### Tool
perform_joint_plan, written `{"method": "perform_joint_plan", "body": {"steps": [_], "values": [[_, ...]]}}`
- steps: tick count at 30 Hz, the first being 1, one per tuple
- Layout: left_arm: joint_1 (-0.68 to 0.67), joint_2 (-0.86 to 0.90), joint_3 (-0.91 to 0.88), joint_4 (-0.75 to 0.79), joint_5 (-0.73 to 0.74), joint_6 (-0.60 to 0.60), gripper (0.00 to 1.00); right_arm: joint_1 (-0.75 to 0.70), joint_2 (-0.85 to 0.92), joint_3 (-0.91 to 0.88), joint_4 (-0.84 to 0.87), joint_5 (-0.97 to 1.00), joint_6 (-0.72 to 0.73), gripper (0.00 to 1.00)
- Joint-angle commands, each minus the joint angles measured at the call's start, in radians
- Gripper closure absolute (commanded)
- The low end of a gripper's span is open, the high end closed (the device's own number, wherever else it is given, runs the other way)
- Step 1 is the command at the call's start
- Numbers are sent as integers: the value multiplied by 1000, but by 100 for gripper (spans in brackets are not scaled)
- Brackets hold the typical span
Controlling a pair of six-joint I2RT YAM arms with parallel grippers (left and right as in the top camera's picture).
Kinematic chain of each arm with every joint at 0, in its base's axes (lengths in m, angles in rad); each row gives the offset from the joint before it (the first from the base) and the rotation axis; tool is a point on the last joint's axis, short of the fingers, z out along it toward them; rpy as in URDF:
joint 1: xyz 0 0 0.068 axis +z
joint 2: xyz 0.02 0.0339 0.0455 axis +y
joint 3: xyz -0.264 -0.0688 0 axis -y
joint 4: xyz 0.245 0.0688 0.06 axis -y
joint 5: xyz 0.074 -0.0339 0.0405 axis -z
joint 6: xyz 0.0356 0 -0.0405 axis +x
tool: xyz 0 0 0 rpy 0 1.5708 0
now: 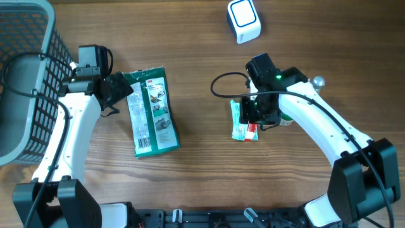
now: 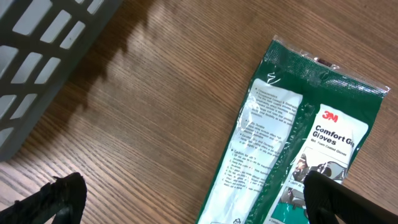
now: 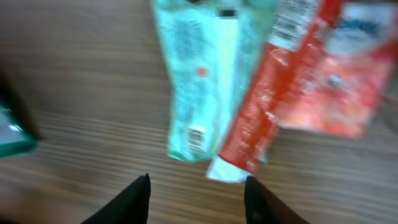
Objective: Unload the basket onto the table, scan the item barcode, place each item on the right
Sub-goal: 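Lower the red tube beside the mint-green packet and release, then reach both grippers to the green glove bag and grasp its edges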
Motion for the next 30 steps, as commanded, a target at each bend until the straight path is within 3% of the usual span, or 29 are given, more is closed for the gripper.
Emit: {"method": "perform_joint_plan", "body": {"steps": [1,5,7,10,20,24,27,28,29,30], "values": [[2,-1,9,1,5,-9,0,61,9,-1,97,-151,-11,51],[2,-1,9,1,5,-9,0,173,9,-3,297,-152,52,51],[2,-1,9,1,5,-9,0,253,11,-29,491,-23,133,48],[2,-1,9,1,5,-9,0,307,31,-51,653,89,173,43],[2,-1,9,50,5,-5,0,326,179,-51,657,94,169,39],[2,-1,9,85,7,-6,0,326,179,-51,661,98,106,39],[2,-1,9,53,88,-5,0,326,179,-51,663,98,107,39],[2,0,9,45,92,-5,9,326,179,-51,663,98,107,39],[-2,0,8,26,92,-1,59,326,179,-51,663,98,107,39],[-3,1,2,19,92,-2,81,326,179,-51,663,98,106,39]]}}
